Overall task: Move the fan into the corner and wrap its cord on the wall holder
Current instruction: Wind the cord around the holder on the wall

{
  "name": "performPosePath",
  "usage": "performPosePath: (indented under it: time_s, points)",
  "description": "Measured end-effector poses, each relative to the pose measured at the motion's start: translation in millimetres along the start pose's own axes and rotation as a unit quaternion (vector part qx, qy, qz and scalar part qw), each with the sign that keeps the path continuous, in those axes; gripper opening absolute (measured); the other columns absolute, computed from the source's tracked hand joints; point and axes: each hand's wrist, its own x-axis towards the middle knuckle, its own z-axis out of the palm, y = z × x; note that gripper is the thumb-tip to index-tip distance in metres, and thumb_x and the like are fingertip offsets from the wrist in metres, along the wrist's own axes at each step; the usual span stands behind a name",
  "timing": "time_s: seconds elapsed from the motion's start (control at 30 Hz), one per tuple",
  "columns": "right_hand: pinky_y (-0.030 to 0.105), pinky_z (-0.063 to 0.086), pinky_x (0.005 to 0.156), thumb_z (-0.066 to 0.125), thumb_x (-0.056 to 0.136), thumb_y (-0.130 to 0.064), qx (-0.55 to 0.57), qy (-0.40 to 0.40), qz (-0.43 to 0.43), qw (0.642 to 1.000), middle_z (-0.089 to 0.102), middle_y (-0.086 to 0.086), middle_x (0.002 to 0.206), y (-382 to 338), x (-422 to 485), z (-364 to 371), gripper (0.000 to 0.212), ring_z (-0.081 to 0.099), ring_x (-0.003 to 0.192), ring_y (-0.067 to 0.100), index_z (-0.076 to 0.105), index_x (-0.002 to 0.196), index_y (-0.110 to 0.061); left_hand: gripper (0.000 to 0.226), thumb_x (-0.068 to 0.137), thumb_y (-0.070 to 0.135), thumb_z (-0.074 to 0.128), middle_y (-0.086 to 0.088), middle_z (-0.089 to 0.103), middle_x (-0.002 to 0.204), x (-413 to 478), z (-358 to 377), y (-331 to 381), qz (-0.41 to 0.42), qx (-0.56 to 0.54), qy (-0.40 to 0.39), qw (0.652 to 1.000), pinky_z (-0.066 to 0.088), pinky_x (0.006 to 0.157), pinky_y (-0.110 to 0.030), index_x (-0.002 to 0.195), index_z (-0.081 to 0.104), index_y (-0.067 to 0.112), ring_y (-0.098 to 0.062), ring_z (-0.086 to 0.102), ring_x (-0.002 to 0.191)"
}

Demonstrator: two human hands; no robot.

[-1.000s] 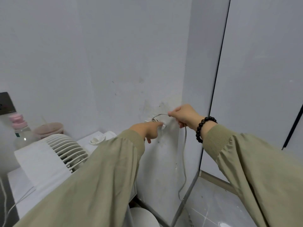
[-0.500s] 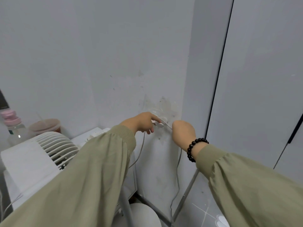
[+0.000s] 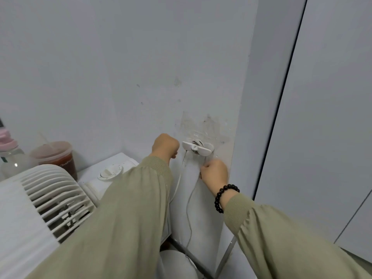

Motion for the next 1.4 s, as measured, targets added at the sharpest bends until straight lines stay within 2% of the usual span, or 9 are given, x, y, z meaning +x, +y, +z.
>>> performPosePath:
  time_s: [0.17,0.37,0.7,0.87,0.93,1.0,1.07,1.2,1.4]
  points:
    - [0.033,0.056,0.076,0.049,0.091,-0.005,0.405,-0.048,0.178,0.895,0.067,0.014,0.084,-18,4,6,0.018,0.069,0.081,0.025,0.065,0.084,0.002,0.026,0.098,0.017,0.03,-0.018,0.063,0.083,4,10,-19,-0.139,-0.054,-0.077,0.986,0.04,0.051,-0.03,0.094,0.05,0.0,-0.025,0.053,0.058]
    - [0.038,0.033,0.107,0.027,0.095,-0.012,0.57,-0.153,0.234,0.772,0.052,0.023,0.132,-27,4,-12,0.042,0.052,0.123,0.032,0.046,0.129,0.006,0.041,0.098,0.029,0.021,-0.02,0.06,0.08,-13,19,-29,-0.179,-0.166,-0.121,0.962,0.041,0.044,-0.028,0.094,0.047,-0.002,-0.025,0.056,0.059]
    - [0.037,0.015,0.115,0.022,0.097,-0.027,0.579,-0.212,0.224,0.755,0.048,0.018,0.14,-22,2,-24,0.049,0.044,0.132,0.026,0.047,0.13,-0.001,0.061,0.098,0.045,0.012,-0.018,0.064,0.086,4,29,-26,-0.167,-0.371,-0.131,0.904,0.046,0.082,-0.035,0.11,0.055,0.004,-0.026,0.062,0.076]
    - [0.037,0.028,0.109,0.027,0.098,-0.028,0.475,-0.209,0.195,0.832,0.049,0.019,0.135,-25,-1,-32,0.048,0.046,0.128,0.028,0.044,0.132,0.001,0.055,0.1,0.041,0.021,-0.012,0.061,0.098,5,21,-16,-0.112,-0.465,-0.091,0.873,0.045,0.089,-0.033,0.112,0.059,0.003,-0.025,0.061,0.094]
    - [0.029,0.045,0.086,0.033,0.096,-0.025,0.381,-0.166,0.163,0.895,0.06,0.017,0.109,-24,-1,-38,0.036,0.059,0.105,0.027,0.057,0.113,-0.003,0.053,0.1,0.039,0.024,-0.013,0.058,0.104,6,16,-10,-0.078,-0.459,-0.077,0.882,0.045,0.092,-0.033,0.113,0.06,0.002,-0.025,0.059,0.104]
    - [0.023,0.046,0.061,0.038,0.09,-0.017,0.255,-0.099,0.091,0.958,0.06,0.016,0.079,-23,-1,-43,0.027,0.057,0.076,0.025,0.059,0.079,-0.005,0.051,0.099,0.037,0.027,-0.01,0.06,0.096,7,12,-3,-0.046,-0.434,-0.062,0.897,0.046,0.087,-0.032,0.108,0.062,0.002,-0.021,0.059,0.091]
    - [0.028,0.042,0.058,0.039,0.086,-0.014,0.057,-0.023,-0.019,0.998,0.062,0.022,0.073,-23,-3,-51,0.031,0.054,0.067,0.025,0.061,0.072,0.003,0.048,0.097,0.036,0.03,-0.006,0.062,0.084,8,8,3,-0.013,-0.395,-0.047,0.918,0.046,0.075,-0.028,0.094,0.066,0.004,-0.016,0.058,0.076]
    - [0.031,0.04,0.071,0.041,0.086,-0.008,-0.148,0.087,-0.23,0.958,0.061,0.006,0.103,-39,-18,-64,0.027,0.055,0.093,0.027,0.06,0.106,-0.01,0.044,0.096,0.031,0.033,-0.002,0.064,0.075,5,6,13,0.053,-0.343,-0.019,0.938,0.042,0.064,-0.026,0.076,0.067,0.012,-0.011,0.056,0.067]
    - [0.028,0.03,0.073,0.042,0.078,-0.002,-0.257,-0.015,-0.32,0.912,0.056,0.008,0.109,-41,-9,-57,0.052,0.047,0.1,0.029,0.041,0.128,-0.017,0.039,0.095,0.027,0.037,-0.003,0.067,0.077,-2,4,21,0.091,-0.357,-0.009,0.929,0.044,0.062,-0.024,0.076,0.067,0.011,-0.013,0.058,0.071]
